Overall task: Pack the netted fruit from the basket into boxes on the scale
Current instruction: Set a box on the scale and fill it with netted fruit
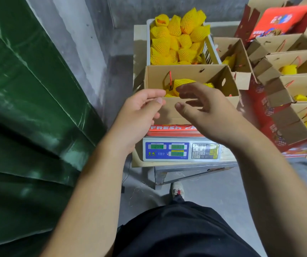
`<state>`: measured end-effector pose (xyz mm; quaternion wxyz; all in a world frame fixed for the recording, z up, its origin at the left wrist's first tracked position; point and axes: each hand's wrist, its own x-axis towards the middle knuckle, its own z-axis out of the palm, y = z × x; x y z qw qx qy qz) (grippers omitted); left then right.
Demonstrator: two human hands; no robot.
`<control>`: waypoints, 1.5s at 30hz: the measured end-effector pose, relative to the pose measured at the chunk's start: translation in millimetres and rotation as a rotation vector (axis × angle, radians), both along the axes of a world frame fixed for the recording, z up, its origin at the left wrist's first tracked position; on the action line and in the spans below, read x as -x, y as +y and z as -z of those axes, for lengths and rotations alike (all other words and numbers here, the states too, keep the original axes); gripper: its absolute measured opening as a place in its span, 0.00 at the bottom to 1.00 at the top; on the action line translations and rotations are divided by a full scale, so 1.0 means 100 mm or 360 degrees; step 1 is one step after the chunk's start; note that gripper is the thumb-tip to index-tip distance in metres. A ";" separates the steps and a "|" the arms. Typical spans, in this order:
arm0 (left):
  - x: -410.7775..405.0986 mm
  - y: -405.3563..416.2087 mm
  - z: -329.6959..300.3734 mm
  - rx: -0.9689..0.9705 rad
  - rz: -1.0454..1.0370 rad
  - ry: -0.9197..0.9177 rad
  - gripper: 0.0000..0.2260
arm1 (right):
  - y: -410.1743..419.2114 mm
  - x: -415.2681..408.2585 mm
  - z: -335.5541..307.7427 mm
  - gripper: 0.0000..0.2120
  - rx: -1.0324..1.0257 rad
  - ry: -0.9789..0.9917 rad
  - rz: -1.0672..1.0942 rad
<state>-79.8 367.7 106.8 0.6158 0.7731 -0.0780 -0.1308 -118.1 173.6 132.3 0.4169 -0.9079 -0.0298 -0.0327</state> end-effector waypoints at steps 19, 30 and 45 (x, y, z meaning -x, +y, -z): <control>-1.69 -1.32 -0.12 0.0133 -0.0035 0.0011 0.11 | -1.18 -1.58 0.27 0.13 -0.0314 -0.0243 0.0271; -3.69 -2.30 0.58 -0.0539 0.0151 -0.0023 0.10 | -2.49 -4.16 1.08 0.31 0.0691 0.0085 0.0246; -5.74 -3.44 0.87 -0.1820 0.0258 -0.0707 0.37 | -2.78 -5.30 1.68 0.35 0.1199 -0.0045 0.0067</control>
